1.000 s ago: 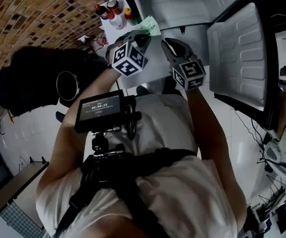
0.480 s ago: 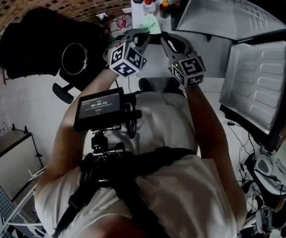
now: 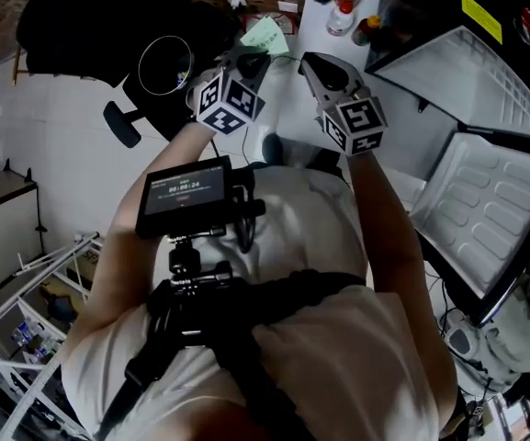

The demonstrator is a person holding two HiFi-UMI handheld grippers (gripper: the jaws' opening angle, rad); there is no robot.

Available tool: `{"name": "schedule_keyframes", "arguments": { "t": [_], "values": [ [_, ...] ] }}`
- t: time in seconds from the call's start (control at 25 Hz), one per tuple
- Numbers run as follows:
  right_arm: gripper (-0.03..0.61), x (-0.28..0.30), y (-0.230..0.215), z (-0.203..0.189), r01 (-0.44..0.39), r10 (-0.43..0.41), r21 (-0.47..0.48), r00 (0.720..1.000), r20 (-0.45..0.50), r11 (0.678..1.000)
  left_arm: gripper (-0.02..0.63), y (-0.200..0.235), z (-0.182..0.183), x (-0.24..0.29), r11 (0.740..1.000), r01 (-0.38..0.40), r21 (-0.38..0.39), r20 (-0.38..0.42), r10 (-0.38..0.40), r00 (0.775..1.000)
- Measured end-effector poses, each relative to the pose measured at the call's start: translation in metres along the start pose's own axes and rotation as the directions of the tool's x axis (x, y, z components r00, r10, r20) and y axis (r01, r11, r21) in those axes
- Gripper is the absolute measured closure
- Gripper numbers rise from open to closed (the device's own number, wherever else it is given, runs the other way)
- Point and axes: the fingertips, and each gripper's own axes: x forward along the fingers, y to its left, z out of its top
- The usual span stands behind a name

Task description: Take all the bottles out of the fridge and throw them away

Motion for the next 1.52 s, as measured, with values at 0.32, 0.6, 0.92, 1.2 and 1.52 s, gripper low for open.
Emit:
{"name": "schedule_keyframes", "arguments": {
  "t": [0.32,0.6,0.92,1.2,1.52],
  "values": [
    [0.52,0.062,0.056,0.004,-0.171,0.169,-0.038,0.985,-0.039,0.985,0.592,0.037,-0.073,-0.04,0.986,-0.117,-0.121,-0.098,0.105,0.99],
    [0.52,0.101,0.086,-0.002,-0.269,0.266,-0.042,0.962,-0.057,0.962,0.592,0.059,-0.122,-0.059,0.963,-0.194,-0.185,-0.168,0.163,0.972],
    [0.52,0.145,0.128,-0.001,-0.371,0.365,-0.066,0.927,-0.087,0.926,0.592,0.079,-0.184,-0.085,0.925,-0.277,-0.26,-0.252,0.211,0.944],
    [0.52,0.171,0.157,-0.004,-0.434,0.425,-0.069,0.898,-0.114,0.898,0.592,0.095,-0.228,-0.102,0.894,-0.334,-0.299,-0.315,0.238,0.919],
    [0.52,0.191,0.166,-0.004,-0.446,0.435,-0.059,0.889,-0.141,0.893,0.592,0.112,-0.28,-0.1,0.874,-0.363,-0.322,-0.377,0.234,0.896]
  ]
}}
